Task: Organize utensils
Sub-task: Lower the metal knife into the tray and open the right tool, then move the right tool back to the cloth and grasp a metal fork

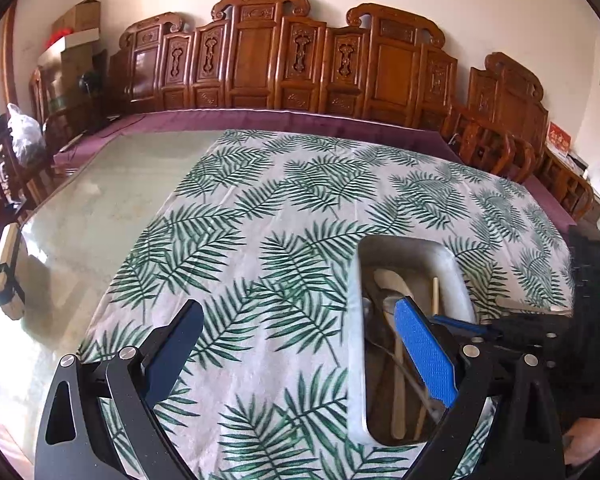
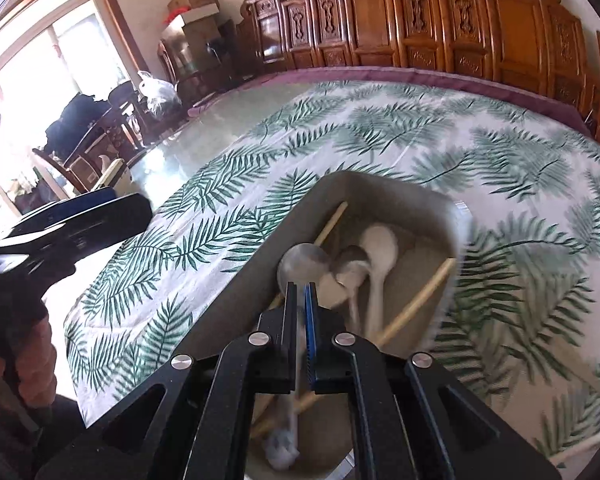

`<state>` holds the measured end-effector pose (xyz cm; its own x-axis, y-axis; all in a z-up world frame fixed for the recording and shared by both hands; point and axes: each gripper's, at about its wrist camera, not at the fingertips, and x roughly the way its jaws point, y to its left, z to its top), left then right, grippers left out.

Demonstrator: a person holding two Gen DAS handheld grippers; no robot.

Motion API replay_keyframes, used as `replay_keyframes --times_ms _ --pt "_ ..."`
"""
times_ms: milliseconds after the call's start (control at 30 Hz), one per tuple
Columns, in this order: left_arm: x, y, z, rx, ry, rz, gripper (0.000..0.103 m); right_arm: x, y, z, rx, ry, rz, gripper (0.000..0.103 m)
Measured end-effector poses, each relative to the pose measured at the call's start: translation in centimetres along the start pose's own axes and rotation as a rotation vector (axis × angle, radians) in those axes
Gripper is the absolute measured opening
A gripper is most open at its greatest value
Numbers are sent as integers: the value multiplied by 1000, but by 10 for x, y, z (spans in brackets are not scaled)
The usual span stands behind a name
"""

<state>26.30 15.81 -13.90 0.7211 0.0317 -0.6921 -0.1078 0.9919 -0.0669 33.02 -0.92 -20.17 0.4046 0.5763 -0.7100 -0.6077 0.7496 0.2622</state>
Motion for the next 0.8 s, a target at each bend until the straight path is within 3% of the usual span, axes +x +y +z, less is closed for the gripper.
replay_keyframes --times_ms 233,333,400,633,800 --pt "-3 -33 -3 34 1 -55 93 -84 -48 -26 -6 -68 -105 7" --pt "-3 -51 -6 57 5 -86 93 -114 -78 -40 0 -78 -192 7" --pt "-4 -65 -9 77 5 -105 93 -125 -100 -49 1 -71 -250 21" --pt "-2 -103 -21 132 21 -149 93 -118 -158 -65 -3 28 -369 22" --pt "1 -126 -32 173 39 -174 93 -94 -170 -68 -56 116 -370 36"
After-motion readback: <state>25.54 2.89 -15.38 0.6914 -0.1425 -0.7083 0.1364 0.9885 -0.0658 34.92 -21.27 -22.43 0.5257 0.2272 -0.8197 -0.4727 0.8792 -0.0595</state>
